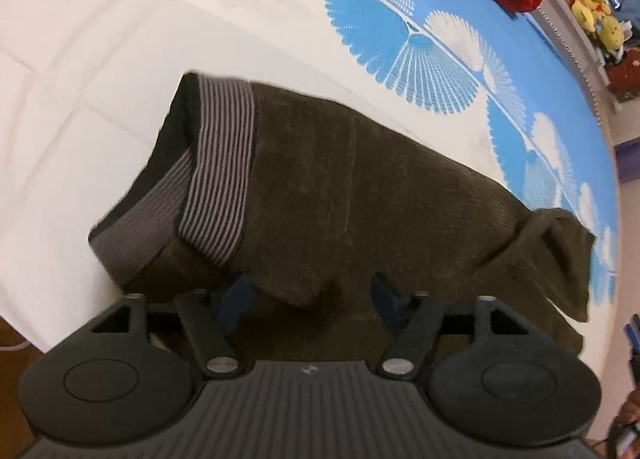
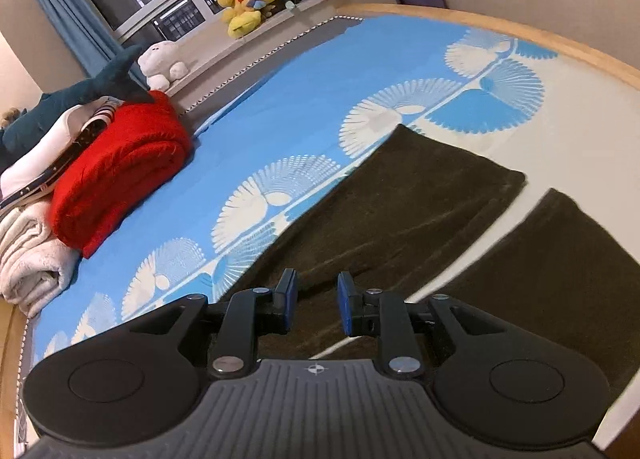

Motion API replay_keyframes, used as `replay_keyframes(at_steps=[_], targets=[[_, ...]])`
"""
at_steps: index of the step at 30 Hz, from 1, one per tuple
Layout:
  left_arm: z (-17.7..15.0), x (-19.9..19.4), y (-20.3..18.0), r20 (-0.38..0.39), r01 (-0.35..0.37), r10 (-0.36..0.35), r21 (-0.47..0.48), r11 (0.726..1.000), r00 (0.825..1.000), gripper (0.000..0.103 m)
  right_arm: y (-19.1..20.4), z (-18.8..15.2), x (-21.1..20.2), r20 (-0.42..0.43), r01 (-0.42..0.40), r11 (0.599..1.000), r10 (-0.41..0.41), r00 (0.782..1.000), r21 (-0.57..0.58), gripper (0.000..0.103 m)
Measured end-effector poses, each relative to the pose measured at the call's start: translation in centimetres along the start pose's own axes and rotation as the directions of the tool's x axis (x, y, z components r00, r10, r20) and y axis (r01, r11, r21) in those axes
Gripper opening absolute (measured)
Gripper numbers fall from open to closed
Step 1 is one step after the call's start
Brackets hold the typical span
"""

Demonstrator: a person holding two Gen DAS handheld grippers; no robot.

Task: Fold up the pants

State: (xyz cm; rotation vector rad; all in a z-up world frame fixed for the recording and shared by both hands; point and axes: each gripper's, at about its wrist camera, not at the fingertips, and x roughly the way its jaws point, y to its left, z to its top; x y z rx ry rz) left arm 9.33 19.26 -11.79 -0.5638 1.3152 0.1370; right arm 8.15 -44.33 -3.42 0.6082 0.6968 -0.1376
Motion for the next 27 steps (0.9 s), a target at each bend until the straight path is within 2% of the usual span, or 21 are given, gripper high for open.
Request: replay_keyframes(at_steps=[3, 6, 12, 14, 16, 19, 22, 27], targets=[[0.2, 1.2, -0.4, -0.035, -0.063, 0.063, 0.013, 0.998, 0.997, 0.079, 1.2, 0.1, 1.7, -0.012, -0.047, 0.999, 0.047, 0.999, 0.000, 0.024], [0.2, 2.7, 0.0, -0.101, -0.106, 0.107, 0.015, 0.994, 0.989, 0.079, 2.9, 0.3, 4.4, -0.050, -0.104, 0.995, 0.104, 0.993, -0.007, 0.024], [1.1, 3.0, 1.4, -0.066, -0.141, 0.137, -0.049, 0.989, 0.988, 0.078, 5.7, 0.5, 11.8, -0.143, -0.141, 0.988, 0.149, 0.979, 0.062, 0.025], [1.4, 3.1, 2.0, -0.064, -0.150, 0.145, -0.077, 0.986, 0.987, 0.072, 6.3, 0.4, 14.3, -0.161, -0.135, 0.986, 0.149, 0.976, 0.096, 0.036], [1.7, 3.1, 2.3, -0.061, -0.159, 0.155, -0.083, 0.984, 0.986, 0.055, 6.7, 0.2, 17.0, -0.169, -0.115, 0.984, 0.137, 0.976, 0.135, 0.043], [1.8, 2.8, 2.7, -0.050, -0.174, 0.170, -0.082, 0.981, 0.984, 0.039, 6.7, -0.1, 20.2, -0.184, -0.073, 0.982, 0.106, 0.977, 0.176, 0.045], [1.9, 2.2, 3.0, -0.033, -0.165, 0.163, -0.088, 0.982, 0.986, 0.031, 6.3, -0.7, 22.8, -0.211, -0.027, 0.981, 0.068, 0.975, 0.191, 0.046], [1.9, 1.5, 2.1, 0.010, -0.161, 0.162, -0.064, 0.985, 0.987, 0.027, 6.0, -1.2, 24.8, -0.214, 0.015, 0.982, 0.027, 0.976, 0.190, 0.045]])
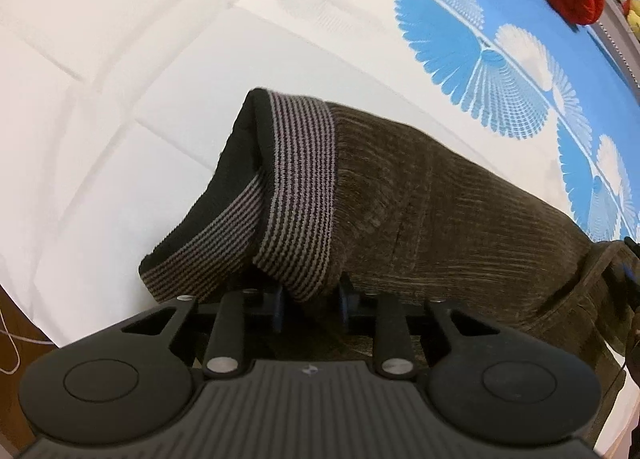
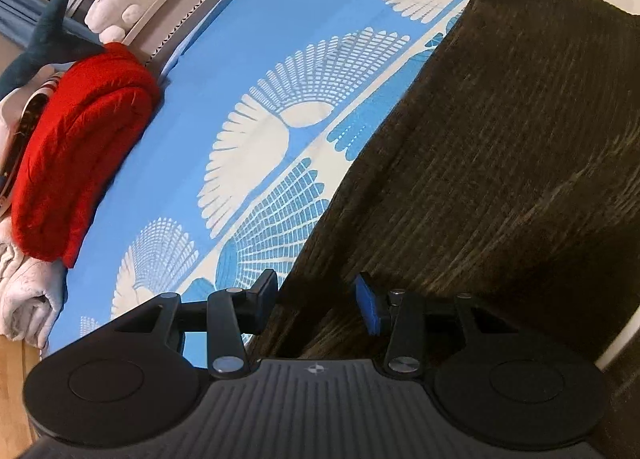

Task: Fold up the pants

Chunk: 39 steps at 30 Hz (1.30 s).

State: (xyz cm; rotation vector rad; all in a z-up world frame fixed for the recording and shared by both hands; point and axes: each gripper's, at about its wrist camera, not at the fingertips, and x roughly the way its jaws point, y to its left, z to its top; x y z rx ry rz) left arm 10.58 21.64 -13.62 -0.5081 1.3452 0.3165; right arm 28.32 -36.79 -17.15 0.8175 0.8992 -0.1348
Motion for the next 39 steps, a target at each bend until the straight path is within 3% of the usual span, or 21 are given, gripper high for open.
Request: replay_keyframes(at_steps=[1, 2, 9, 15, 20, 23, 24, 26, 28, 30, 32, 34, 36, 39], targets=[[-0.1, -0.2, 0.0, 0.007, -0.001, 0.001, 0.004, 1.000, 1.000, 0.027, 0.1, 0.0, 0.1, -0.002, -0.001, 1.000, 0.001, 1.000, -0.007, 0.036], [-0.1, -0.4, -0.1, 0.014, 0.000, 0.000, 0.007, 1.000, 1.000, 0.027, 0.2, 0.0, 0.2, -0.007, -0.008, 1.000, 0.008, 1.000, -0.016, 0.008], [-0.1, -1.5, 0.5, 0.048, 0.029, -0.029, -0.003, 1.000, 0.998, 0.024, 0.8, 0.4, -4.6, 0.059, -0.066, 0.997, 0.068, 0.996, -0.047, 0.005], [-0.2, -3.3, 2.2, 0.093, 0.097, -0.096, -0.011, 0.995, 0.991, 0.021, -0.9, 0.0, -14.8, 0.110, -0.115, 0.986, 0.128, 0.986, -0.117, 0.004], [-0.8, -5.2, 4.0, 0.134, 0.107, -0.106, 0.001, 0.994, 0.985, 0.019, -4.3, -3.5, -23.2, 0.052, -0.120, 0.967, 0.135, 0.989, -0.224, 0.000], [-1.5, -5.8, 5.2, 0.134, 0.097, -0.098, 0.015, 0.995, 0.986, 0.018, -7.1, -6.8, -25.7, -0.099, -0.090, 0.938, 0.061, 0.993, -0.334, 0.000], [-1.6, -5.6, 5.5, 0.122, 0.095, -0.097, 0.021, 0.995, 0.988, 0.018, -7.7, -7.8, -25.7, -0.155, -0.091, 0.925, 0.036, 0.987, -0.368, 0.000], [-1.8, -4.8, 6.0, 0.074, 0.082, -0.085, 0.042, 0.996, 0.994, 0.019, -9.6, -9.9, -24.9, -0.286, -0.062, 0.893, -0.077, 0.955, -0.446, 0.001], [-1.8, -4.2, 6.1, 0.050, 0.064, -0.067, 0.054, 0.996, 0.997, 0.020, -10.5, -10.3, -25.1, -0.246, 0.008, 0.864, -0.153, 0.957, -0.504, 0.004], [-1.6, -3.8, 6.3, 0.040, 0.067, -0.069, 0.034, 0.997, 0.997, 0.024, -10.8, -9.1, -25.6, -0.168, 0.023, 0.855, -0.128, 0.977, -0.518, 0.004], [-1.3, -3.7, 6.3, 0.041, 0.078, -0.078, 0.005, 0.997, 0.996, 0.033, -10.9, -7.6, -25.7, -0.103, 0.027, 0.877, -0.087, 0.991, -0.480, 0.014], [-1.2, -3.4, 6.1, 0.035, 0.082, -0.082, 0.001, 0.997, 0.996, 0.054, -10.6, -5.8, -25.1, -0.048, 0.030, 0.906, -0.056, 0.997, -0.423, 0.025], [-1.2, -2.8, 5.5, 0.016, 0.072, -0.073, 0.017, 0.997, 0.997, 0.060, -9.8, -4.8, -23.9, -0.008, 0.031, 0.918, -0.038, 0.999, -0.396, 0.028], [-1.1, -2.0, 4.7, -0.014, 0.052, -0.051, 0.046, 0.998, 0.999, 0.061, -7.5, -4.2, -20.6, 0.015, 0.058, 0.914, -0.057, 0.998, -0.402, 0.036]])
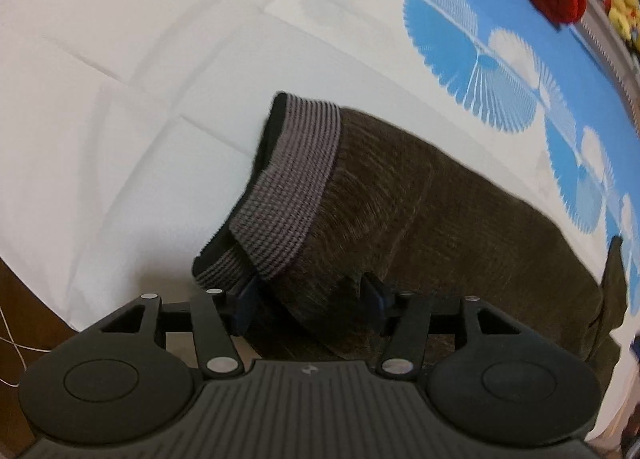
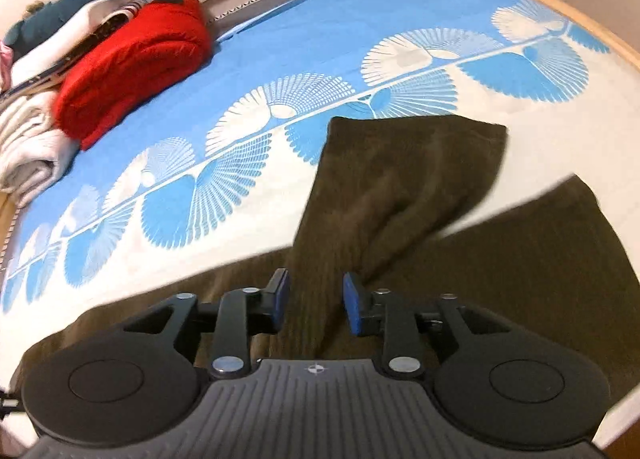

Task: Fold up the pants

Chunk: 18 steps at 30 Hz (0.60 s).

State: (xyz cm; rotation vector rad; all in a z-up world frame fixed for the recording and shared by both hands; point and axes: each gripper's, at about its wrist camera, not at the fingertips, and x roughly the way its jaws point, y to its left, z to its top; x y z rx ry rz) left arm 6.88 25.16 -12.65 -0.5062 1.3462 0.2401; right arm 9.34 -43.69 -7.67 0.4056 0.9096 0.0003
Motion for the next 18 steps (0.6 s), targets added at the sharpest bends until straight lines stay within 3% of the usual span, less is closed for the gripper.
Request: replay_keyframes(at_steps=[2, 9, 15, 16, 17, 18], targets=[[0.2, 0.5, -0.5, -0.003, -0.020, 0.020, 0.016, 1.000, 1.000, 0.061, 1.5, 0.6, 2.7, -0.021, 0.016, 0.999, -0.017, 1.000, -0.048, 0.042], [1.2, 1.5, -1.1, -0.010, -0.055, 0.055, 0.020, 0.998, 0.998, 0.061, 5.5, 1.1, 10.1, -0.116, 0.130, 0.969, -0.157, 0.981, -0.208, 0.048], [1.7, 2.1, -1.5, -0.011, -0.071, 0.071, 0.042, 0.997, 0.997, 0.060, 8.0, -0.2, 12.7, -0.114, 0.214, 0.896, -0.278, 0.954, -0.389, 0.049], [1.7, 2.1, -1.5, -0.010, -0.071, 0.071, 0.043, 0.997, 0.997, 0.059, 8.2, -0.4, 12.6, -0.107, 0.223, 0.887, -0.289, 0.951, -0.405, 0.044], [1.7, 2.1, -1.4, -0.008, -0.074, 0.075, 0.045, 0.996, 0.997, 0.058, 8.2, -0.4, 12.6, -0.100, 0.233, 0.882, -0.297, 0.950, -0.410, 0.028], [1.7, 2.1, -1.4, -0.006, -0.077, 0.077, 0.047, 0.996, 0.997, 0.054, 7.9, -0.3, 12.3, -0.089, 0.251, 0.880, -0.311, 0.946, -0.404, 0.021]])
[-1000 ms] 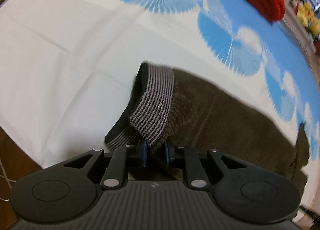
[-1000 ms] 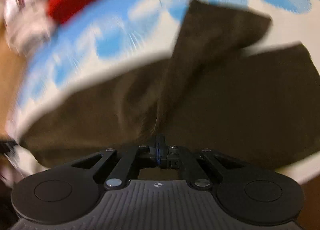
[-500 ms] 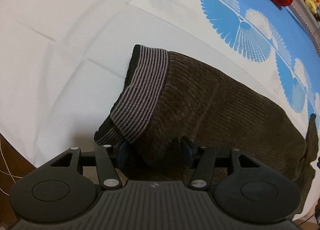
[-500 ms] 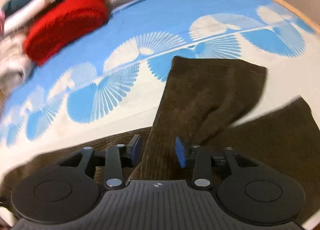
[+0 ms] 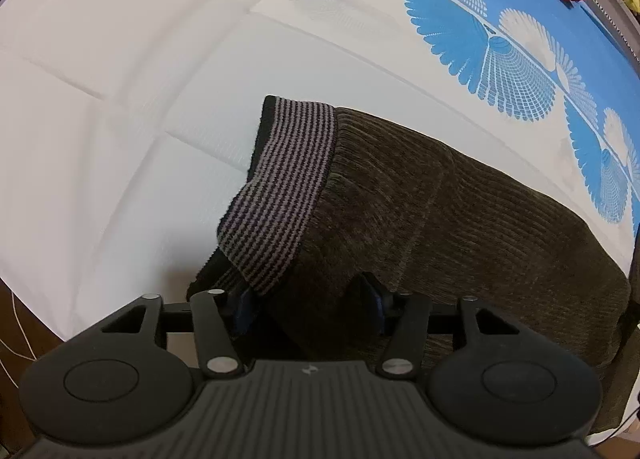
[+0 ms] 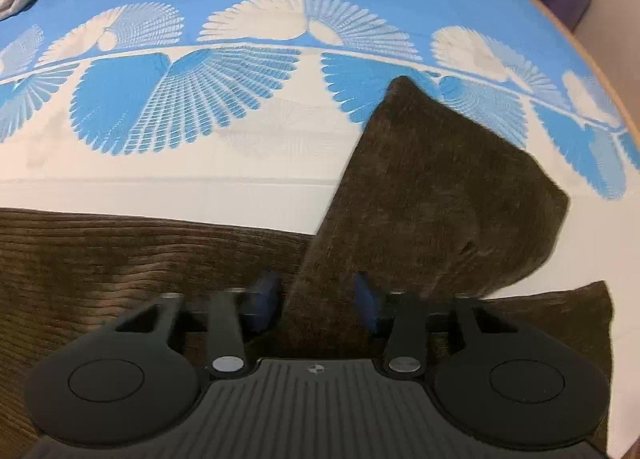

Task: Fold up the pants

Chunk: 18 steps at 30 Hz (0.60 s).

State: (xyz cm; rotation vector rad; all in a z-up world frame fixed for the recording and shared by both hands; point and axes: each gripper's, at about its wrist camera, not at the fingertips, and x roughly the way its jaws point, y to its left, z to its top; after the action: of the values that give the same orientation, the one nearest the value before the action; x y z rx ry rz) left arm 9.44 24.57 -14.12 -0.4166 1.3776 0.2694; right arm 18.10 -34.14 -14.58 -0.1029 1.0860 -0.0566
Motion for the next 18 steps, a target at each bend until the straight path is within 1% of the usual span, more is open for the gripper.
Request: replay_keyframes(at_steps=[1, 2, 3, 4, 5, 7, 9, 11, 12, 14, 15, 16, 17, 18], targets=[[0.0, -0.1, 0.2, 0.002, -0.005, 0.005, 0.002, 1.000, 1.000, 0.048, -0.4, 0.0, -0.2, 0.000, -0.002, 1.000, 0.002, 1.000, 0.019, 0.009], [-0.1, -0.1, 0.3, 0.006, -0.009, 0.009, 0.002, 1.000, 1.000, 0.044, -1.2, -0.1, -0.5, 0.003, -0.020, 0.998, 0.020, 1.000, 0.058, 0.008], [-0.1, -0.2, 0.5, 0.010, -0.008, 0.008, 0.000, 1.000, 1.000, 0.039, -2.0, -0.2, -1.0, 0.013, -0.030, 0.995, 0.029, 1.000, 0.093, 0.007], [-0.1, -0.3, 0.7, 0.016, -0.004, 0.004, -0.004, 1.000, 1.000, 0.034, -2.9, -0.3, -1.8, 0.035, -0.025, 0.991, 0.020, 0.999, 0.134, 0.007], [-0.1, -0.4, 0.9, 0.024, 0.000, 0.000, -0.006, 1.000, 1.000, 0.032, -3.9, -0.3, -2.6, 0.058, -0.021, 0.985, 0.011, 0.998, 0.174, 0.007], [-0.2, -0.9, 1.0, 0.041, 0.008, -0.008, -0.007, 1.000, 0.999, 0.026, -6.5, -1.0, -5.0, 0.126, -0.058, 0.957, 0.023, 0.992, 0.284, 0.007], [-0.5, -1.4, 1.1, 0.060, 0.019, -0.019, -0.009, 1.000, 0.998, 0.023, -9.3, -2.3, -7.5, 0.185, -0.108, 0.920, 0.039, 0.982, 0.376, 0.006], [-0.8, -2.2, 1.1, 0.081, 0.038, -0.038, -0.009, 0.999, 0.996, 0.022, -12.1, -4.4, -9.6, 0.214, -0.161, 0.881, 0.069, 0.974, 0.445, 0.006], [-0.9, -2.6, 1.0, 0.089, 0.047, -0.046, -0.008, 0.999, 0.995, 0.021, -13.3, -5.5, -10.2, 0.213, -0.176, 0.866, 0.083, 0.974, 0.469, 0.006], [-1.2, -3.3, 0.9, 0.111, 0.055, -0.055, 0.003, 0.999, 0.992, 0.021, -14.9, -7.9, -11.0, 0.187, -0.211, 0.847, 0.134, 0.973, 0.488, 0.006], [-1.3, -3.6, 1.0, 0.117, 0.054, -0.055, 0.006, 0.999, 0.992, 0.021, -15.6, -9.5, -11.0, 0.149, -0.223, 0.849, 0.172, 0.974, 0.480, 0.006], [-1.3, -3.7, 1.1, 0.119, 0.049, -0.050, 0.010, 0.999, 0.992, 0.020, -15.9, -10.7, -10.6, 0.100, -0.230, 0.857, 0.207, 0.973, 0.462, 0.006], [-1.4, -3.7, 1.2, 0.114, 0.047, -0.047, 0.010, 0.999, 0.992, 0.020, -15.8, -12.1, -9.9, 0.024, -0.239, 0.874, 0.253, 0.967, 0.424, 0.006], [-1.3, -3.5, 1.4, 0.105, 0.046, -0.047, 0.008, 0.999, 0.993, 0.021, -15.6, -13.4, -9.1, -0.054, -0.236, 0.896, 0.275, 0.960, 0.376, 0.006]])
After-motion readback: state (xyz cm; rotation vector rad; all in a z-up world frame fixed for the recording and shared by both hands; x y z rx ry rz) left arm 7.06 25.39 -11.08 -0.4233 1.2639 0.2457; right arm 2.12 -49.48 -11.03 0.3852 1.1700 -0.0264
